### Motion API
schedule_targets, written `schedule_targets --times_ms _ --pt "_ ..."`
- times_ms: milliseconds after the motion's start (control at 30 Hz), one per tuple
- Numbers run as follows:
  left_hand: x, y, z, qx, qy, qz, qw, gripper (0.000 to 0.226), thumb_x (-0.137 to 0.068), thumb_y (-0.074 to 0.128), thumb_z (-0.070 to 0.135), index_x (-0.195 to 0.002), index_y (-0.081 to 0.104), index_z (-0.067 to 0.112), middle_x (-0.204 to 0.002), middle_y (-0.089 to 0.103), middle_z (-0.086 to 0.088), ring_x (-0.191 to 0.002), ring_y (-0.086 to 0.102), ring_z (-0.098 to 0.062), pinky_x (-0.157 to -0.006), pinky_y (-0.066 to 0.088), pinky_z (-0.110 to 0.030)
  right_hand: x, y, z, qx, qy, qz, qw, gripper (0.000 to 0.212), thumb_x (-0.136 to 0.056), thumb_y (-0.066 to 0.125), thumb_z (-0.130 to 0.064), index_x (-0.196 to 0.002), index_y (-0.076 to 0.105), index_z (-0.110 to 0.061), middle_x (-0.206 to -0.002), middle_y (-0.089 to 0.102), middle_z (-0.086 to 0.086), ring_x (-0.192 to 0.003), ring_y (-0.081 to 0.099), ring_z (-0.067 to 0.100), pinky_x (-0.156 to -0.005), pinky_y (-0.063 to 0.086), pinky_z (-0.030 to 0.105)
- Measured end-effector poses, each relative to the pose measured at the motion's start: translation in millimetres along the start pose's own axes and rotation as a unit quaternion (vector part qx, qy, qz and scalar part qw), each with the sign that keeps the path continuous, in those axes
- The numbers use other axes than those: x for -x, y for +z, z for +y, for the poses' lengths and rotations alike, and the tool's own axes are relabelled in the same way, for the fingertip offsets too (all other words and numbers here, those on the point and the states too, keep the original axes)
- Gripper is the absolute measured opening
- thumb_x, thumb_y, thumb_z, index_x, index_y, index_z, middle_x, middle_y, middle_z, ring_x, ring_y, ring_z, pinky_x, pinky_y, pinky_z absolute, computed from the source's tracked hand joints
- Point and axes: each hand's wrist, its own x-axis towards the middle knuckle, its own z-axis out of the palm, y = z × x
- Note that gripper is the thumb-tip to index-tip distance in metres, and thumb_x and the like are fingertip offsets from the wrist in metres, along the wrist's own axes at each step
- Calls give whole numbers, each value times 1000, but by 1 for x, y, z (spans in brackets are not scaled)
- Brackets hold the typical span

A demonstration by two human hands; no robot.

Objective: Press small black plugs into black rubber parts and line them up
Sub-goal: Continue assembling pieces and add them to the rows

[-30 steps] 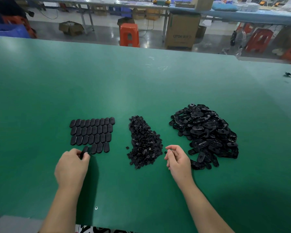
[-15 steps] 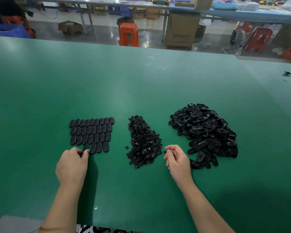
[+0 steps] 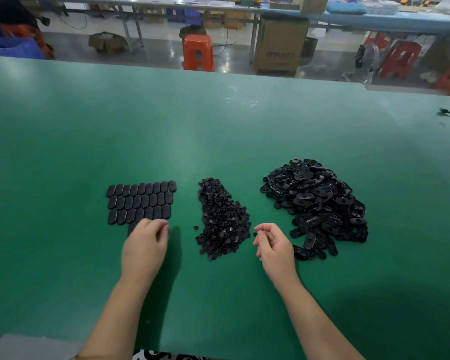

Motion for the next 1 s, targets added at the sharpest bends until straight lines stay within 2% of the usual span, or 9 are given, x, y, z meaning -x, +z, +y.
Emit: schedule_targets --times_ms 200,367,467,533,600,667,733,867,1000 --pt "3 35 33 0 46 -60 997 20 -100 60 23 -113 75 25 -93 61 10 -71 59 -14 -58 48 -28 1 -1 -3 3 3 0 1000 21 -103 50 -11 -96 64 -24 -72 65 -6 -55 52 9 -54 45 33" --pt "7 46 33 7 30 -34 999 13 -96 67 23 -100 78 19 -86 59 8 -62 56 -15 -51 42 -25 -3 -13 -14 -17 26 -43 999 21 -104 50 -9 -101 66 -22 -78 68 -7 -60 54 10 -54 46 24" --pt "7 49 31 12 38 -23 999 11 -94 70 24 -97 78 18 -84 59 8 -60 57 -15 -50 46 -26 -12 -40 -22 65 27 -58 996 22 -102 55 -12 -102 68 -28 -83 70 -6 -57 50 6 -51 41 17" --pt "7 50 30 14 42 -21 999 11 -93 71 26 -95 78 17 -85 60 7 -61 57 -16 -51 47 -28 -21 -64 -27 240 1 -73 968 18 -101 56 -16 -106 68 -29 -82 63 -12 -56 48 0 -55 41 14" --pt "7 50 30 14 42 -20 999 12 -93 71 26 -94 77 16 -86 60 6 -61 58 -17 -52 47 -29 -28 -84 -34 423 -9 -109 900 23 -100 57 -20 -121 64 -27 -95 59 -14 -76 56 1 -73 48 21" --pt "7 51 30 14 42 -18 999 11 -93 71 25 -92 77 15 -85 60 5 -60 57 -17 -52 46 -28 -33 -95 -39 517 10 -146 844 33 -99 59 -24 -132 58 -25 -105 56 -10 -92 58 11 -85 50 31" --pt "7 51 29 9 41 -17 999 11 -94 69 24 -91 76 16 -84 59 5 -59 56 -17 -51 44 -28 -34 -99 -41 553 28 -174 814 39 -98 63 -27 -135 55 -25 -109 52 -10 -97 58 14 -86 51 32" --pt "6 52 31 0 31 -17 999 15 -97 63 22 -88 72 14 -84 57 4 -55 52 -17 -49 35 -26 -34 -98 -40 572 23 -201 795 40 -96 66 -25 -134 54 -27 -108 47 -11 -94 55 13 -81 48 30" --pt "4 51 33 7 4 -21 1000 17 -99 56 22 -86 63 12 -85 54 1 -58 52 -18 -51 39 -30 -37 -97 -41 561 6 -196 805 30 -96 64 -20 -125 62 -24 -94 51 -13 -86 57 13 -75 50 31"
